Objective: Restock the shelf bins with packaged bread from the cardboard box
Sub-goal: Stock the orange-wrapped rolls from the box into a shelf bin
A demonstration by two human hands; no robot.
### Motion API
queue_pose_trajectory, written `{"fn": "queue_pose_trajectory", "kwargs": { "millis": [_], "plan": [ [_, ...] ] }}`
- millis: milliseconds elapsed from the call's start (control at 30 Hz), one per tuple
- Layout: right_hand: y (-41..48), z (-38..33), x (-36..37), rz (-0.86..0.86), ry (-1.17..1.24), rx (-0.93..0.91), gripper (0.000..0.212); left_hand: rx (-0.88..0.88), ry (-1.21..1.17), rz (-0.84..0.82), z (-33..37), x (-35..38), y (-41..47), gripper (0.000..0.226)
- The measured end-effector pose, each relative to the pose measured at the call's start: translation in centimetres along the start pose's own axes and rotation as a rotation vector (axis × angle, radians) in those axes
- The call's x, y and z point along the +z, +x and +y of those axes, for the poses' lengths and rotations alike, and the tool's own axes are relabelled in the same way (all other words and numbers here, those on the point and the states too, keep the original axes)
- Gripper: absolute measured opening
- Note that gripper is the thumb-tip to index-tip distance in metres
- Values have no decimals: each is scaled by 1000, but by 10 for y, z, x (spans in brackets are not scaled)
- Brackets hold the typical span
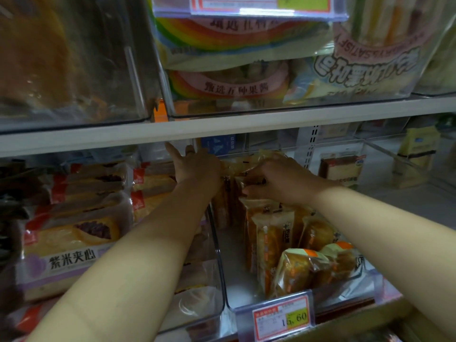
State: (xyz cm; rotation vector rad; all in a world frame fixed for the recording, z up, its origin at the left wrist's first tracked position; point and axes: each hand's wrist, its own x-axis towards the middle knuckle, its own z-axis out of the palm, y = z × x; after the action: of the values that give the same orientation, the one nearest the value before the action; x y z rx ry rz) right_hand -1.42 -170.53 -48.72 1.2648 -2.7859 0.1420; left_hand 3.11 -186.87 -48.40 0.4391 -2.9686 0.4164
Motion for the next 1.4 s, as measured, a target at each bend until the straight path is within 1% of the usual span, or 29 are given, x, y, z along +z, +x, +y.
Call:
{"fn": "queue_pose_trajectory", "kwargs": {
  "millis": [67,133,200,267,333,400,500,600,667,733,833,933,1033,1133,1267,1333,1400],
  "plan": [
    [-5,-3,-4,2,3,-13,40,3,-18,7,-2,-2,-2,39],
    [-14,-8,-13,21,5,3,44,23,-88,50,-4,-7,-7,33],
    [-26,-14,-22,45,-5,29,43,63,-174,103,-6,-16,-18,27],
    [-46,-21,-30,78,19,33,39,113,-235,157,-11,-24,-37,29],
    [-74,-31,-35,154,70,2,33,155,-315,199,-13,-31,-64,35],
    [-106,-44,-39,207,66,-25,30,151,-449,214,-16,-35,-99,37],
    [-154,-66,-36,242,57,-48,23,157,-651,342,-16,-32,-155,25],
    [-201,-82,-21,265,153,-62,14,197,-679,442,-16,-19,-207,17],
    [-226,-90,-7,219,194,-50,12,234,-747,451,-15,-7,-234,14],
    [-245,-96,9,96,190,-26,15,249,-803,409,-11,5,-254,13],
    [-260,-102,33,-156,188,12,20,234,-910,263,-6,21,-272,13],
    [-265,-118,50,-302,199,14,21,282,-881,83,-6,32,-279,18],
    [-265,-141,59,-377,202,-48,28,357,-778,-16,-10,40,-283,24],
    [-267,-163,70,-468,191,-113,37,406,-715,-27,-14,42,-284,26],
    [-271,-182,93,-549,123,-144,39,450,-723,-23,-19,46,-283,26],
    [-271,-188,99,-552,73,-145,40,462,-739,-25,-22,49,-283,25],
    [-269,-188,94,-537,107,-140,41,466,-771,-22,-25,49,-285,24]
  ]
}}
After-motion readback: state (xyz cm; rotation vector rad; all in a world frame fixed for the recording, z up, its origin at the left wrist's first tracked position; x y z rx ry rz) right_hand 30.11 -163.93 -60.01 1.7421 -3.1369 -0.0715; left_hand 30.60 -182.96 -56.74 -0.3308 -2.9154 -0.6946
